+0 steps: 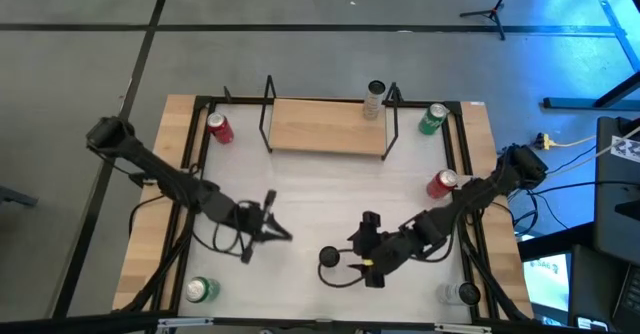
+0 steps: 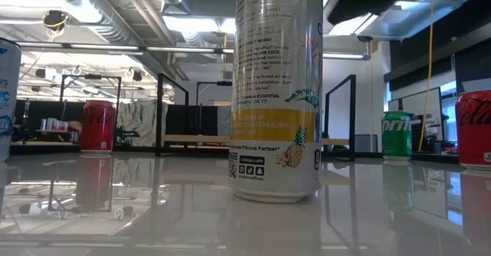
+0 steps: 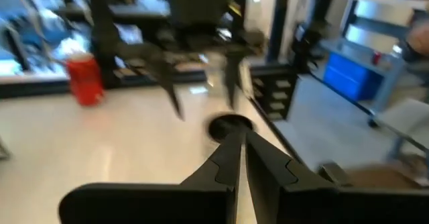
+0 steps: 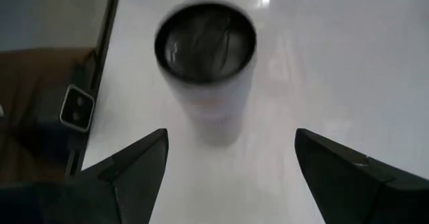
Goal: Place canned beverage on shelf
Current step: Put the white yellow soda can on the shelf aligned with the other white yellow soda can
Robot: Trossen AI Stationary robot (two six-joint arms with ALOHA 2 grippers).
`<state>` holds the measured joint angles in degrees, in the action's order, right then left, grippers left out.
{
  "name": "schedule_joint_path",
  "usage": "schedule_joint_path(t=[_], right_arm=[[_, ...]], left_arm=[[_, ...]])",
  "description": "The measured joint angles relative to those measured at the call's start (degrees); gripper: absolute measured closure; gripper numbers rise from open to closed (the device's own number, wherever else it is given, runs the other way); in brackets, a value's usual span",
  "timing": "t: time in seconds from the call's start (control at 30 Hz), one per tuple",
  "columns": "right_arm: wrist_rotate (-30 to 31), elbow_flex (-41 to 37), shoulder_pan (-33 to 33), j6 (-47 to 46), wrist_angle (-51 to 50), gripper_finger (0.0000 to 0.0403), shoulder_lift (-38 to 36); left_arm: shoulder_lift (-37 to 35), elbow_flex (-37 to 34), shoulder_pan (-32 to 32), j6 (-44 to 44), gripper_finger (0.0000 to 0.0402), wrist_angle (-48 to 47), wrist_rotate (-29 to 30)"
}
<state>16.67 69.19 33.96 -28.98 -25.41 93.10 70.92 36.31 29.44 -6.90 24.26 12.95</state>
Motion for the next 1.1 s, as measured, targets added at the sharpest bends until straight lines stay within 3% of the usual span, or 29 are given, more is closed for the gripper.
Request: schedule_joint_path(t=[0.3,0.7,0.83,1.1], right_arm=[[8.2,0.0,4.2,-4.3,-1.0,0.0081,2.2],[19.8,0.0,4.3,-8.3,4.2,0.0081,9.2],[24.4,0.0,4.3,-8.3,6.0,0.0081,9.2],[28.0,0.0,3.8,-8.4,5.5,0.0081,9.2]], left_arm=[[13.2,8.2,8.5,-8.2,0.0384,-2.6,6.0],[33.1,18.1,10.7,-10.6,0.0384,3.8,6.2],[36.7,20.4,10.7,-10.7,0.0384,3.8,6.5],[38.4,21.2,10.5,-12.8,0.0384,3.1,15.0]])
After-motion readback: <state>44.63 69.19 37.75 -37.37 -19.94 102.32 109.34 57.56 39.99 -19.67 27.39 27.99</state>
